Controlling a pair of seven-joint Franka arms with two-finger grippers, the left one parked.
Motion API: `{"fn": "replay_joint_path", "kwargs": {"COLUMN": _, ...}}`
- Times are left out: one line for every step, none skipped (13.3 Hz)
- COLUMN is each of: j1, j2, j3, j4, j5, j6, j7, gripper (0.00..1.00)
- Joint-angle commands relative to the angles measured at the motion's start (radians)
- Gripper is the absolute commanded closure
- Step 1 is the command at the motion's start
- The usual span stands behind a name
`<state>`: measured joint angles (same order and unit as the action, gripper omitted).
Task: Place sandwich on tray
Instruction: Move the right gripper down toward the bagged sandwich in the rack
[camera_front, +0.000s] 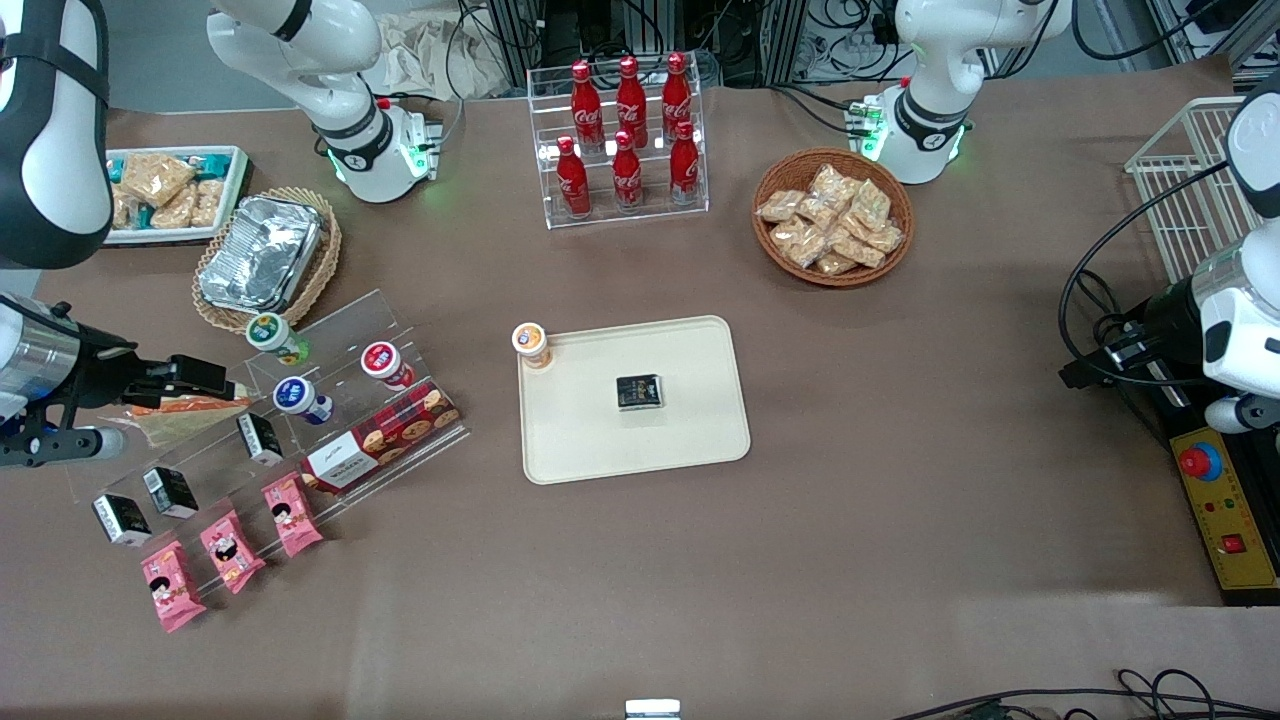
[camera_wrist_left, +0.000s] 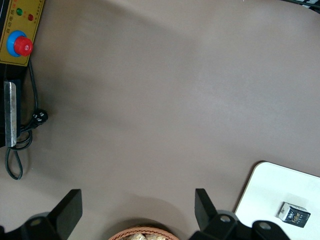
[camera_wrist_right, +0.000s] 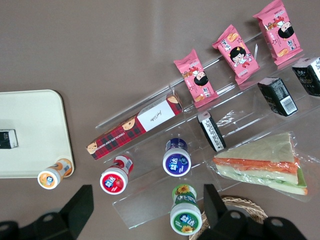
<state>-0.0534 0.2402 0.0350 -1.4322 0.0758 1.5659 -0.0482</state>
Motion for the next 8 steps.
{"fn": "replay_joint_path", "kwargs": {"j1": -0.013, "j2": 0.005, "j3": 0.005, "j4": 0.007, "j5": 0.024, "j6": 0.003, "j7": -0.016, "gripper": 0.02}}
{"fn": "replay_joint_path", "kwargs": {"j1": -0.013, "j2": 0.005, "j3": 0.005, "j4": 0.007, "j5": 0.022, "j6": 0.003, "j7": -0.016, "gripper": 0.02}}
{"fn": "replay_joint_path", "kwargs": {"j1": -0.013, "j2": 0.005, "j3": 0.005, "j4": 0.007, "j5": 0.022, "j6": 0.003, "j7": -0.015, "gripper": 0.02}}
{"fn": "replay_joint_path", "kwargs": {"j1": -0.011, "j2": 0.005, "j3": 0.005, "j4": 0.009, "j5": 0.021, "j6": 0.003, "j7": -0.015, "gripper": 0.02}}
{"fn": "replay_joint_path", "kwargs": {"j1": -0.011, "j2": 0.005, "j3": 0.006, "j4": 0.007, "j5": 0.021, "j6": 0.003, "j7": -0.013, "gripper": 0.02}}
{"fn": "replay_joint_path", "kwargs": {"j1": -0.010, "j2": 0.004, "j3": 0.006, "j4": 0.009, "j5": 0.021, "j6": 0.002, "j7": -0.015, "gripper": 0.02}}
{"fn": "replay_joint_path", "kwargs": {"j1": -0.011, "j2": 0.004, "j3": 0.006, "j4": 0.009, "j5": 0.021, "j6": -0.003, "j7": -0.015, "gripper": 0.02}}
{"fn": "replay_joint_path", "kwargs": {"j1": -0.011, "j2": 0.002, "j3": 0.006, "j4": 0.007, "j5": 0.021, "j6": -0.007, "j7": -0.013, "gripper": 0.02}}
